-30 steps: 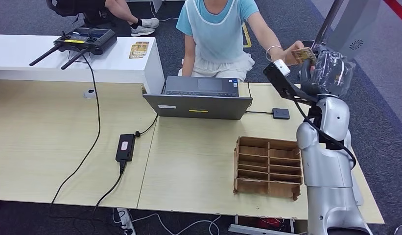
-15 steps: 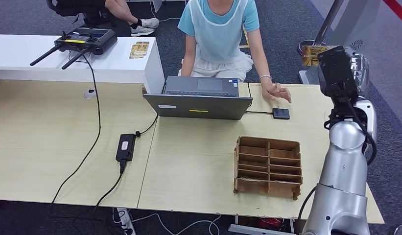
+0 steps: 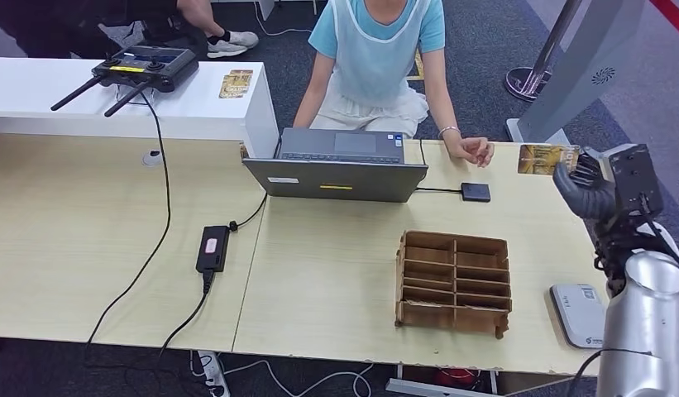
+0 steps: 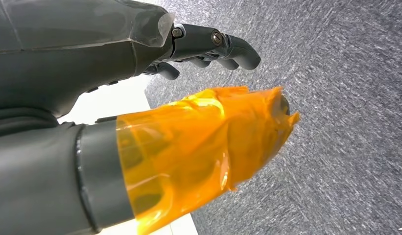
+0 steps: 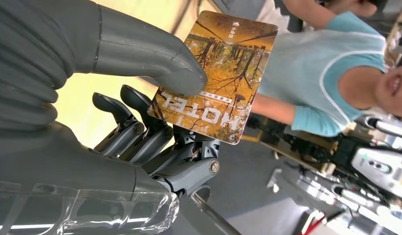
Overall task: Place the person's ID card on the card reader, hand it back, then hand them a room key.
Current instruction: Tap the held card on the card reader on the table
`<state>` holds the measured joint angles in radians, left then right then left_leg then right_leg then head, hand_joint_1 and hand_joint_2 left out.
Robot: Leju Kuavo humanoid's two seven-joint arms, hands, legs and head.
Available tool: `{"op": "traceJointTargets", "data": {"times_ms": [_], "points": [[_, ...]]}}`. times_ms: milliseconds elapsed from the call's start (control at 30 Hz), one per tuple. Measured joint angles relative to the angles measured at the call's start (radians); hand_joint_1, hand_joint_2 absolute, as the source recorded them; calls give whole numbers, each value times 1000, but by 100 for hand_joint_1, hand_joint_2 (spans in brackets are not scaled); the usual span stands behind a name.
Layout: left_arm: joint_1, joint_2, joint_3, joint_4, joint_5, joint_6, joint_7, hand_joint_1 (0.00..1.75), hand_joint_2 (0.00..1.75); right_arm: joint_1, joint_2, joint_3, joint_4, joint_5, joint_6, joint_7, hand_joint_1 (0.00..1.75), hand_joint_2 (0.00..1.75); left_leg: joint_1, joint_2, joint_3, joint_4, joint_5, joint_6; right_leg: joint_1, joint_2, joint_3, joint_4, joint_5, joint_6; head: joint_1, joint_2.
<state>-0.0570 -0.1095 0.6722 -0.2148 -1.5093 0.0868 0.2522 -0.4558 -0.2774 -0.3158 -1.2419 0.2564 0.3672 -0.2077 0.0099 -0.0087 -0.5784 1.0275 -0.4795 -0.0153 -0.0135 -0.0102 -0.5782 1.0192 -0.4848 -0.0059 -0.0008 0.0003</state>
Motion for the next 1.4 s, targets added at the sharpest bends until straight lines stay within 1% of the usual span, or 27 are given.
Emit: {"op": "traceJointTargets", "data": {"times_ms": [167, 300, 433, 600, 800, 900, 1067, 1400], "points": [[2, 1, 26, 0, 9, 1, 1, 0, 0, 142, -129, 3, -3, -216, 88, -25, 175, 175, 0, -3, -1, 0, 0, 0, 0, -3, 0, 0, -1, 1, 0, 0], [2, 4, 43, 0, 9, 0, 7, 0, 0, 248, -213, -4, -22, -325, 134, -16, 175, 175, 0, -2, -1, 0, -1, 1, 0, -2, 0, 0, -1, 1, 0, 0], [2, 5, 52, 0, 7, 0, 10, 0, 0, 331, -288, -10, -49, -438, 180, 4, 175, 175, 0, -2, -1, 0, -1, 1, 0, -2, 0, 0, -1, 1, 0, 0], [2, 6, 63, 0, -1, 0, 10, 0, 0, 411, -373, -16, -81, -543, 209, 34, 175, 175, 0, -1, -1, 0, -1, 2, 0, -2, 0, 0, -1, 1, 0, 0], [2, 8, 69, 0, -9, 0, 10, 0, 0, 484, -469, -28, -104, -603, 230, 81, 175, 175, 0, -1, -1, 0, -1, 2, -1, -1, 0, 0, -1, 1, 0, 0], [1, 8, 69, 0, -14, 0, 9, 0, 0, 506, -508, -28, -106, -622, 230, 110, 175, 175, -1, -1, -1, 0, -1, 2, -1, -1, -1, 0, -1, 1, 0, 0], [1, 8, 69, 0, -22, 0, 6, 0, 0, 528, -553, -28, -96, -638, 228, 133, 175, 175, -1, -1, -1, 0, -1, 2, -1, 0, -1, 0, -1, 1, 0, 0], [1, 8, 69, 0, -33, 2, 3, 0, 0, 544, -569, -18, -36, -623, 208, 137, 175, 175, -1, 0, -1, 0, -1, 2, -1, 0, -1, 0, -1, 1, 0, 0]]}}
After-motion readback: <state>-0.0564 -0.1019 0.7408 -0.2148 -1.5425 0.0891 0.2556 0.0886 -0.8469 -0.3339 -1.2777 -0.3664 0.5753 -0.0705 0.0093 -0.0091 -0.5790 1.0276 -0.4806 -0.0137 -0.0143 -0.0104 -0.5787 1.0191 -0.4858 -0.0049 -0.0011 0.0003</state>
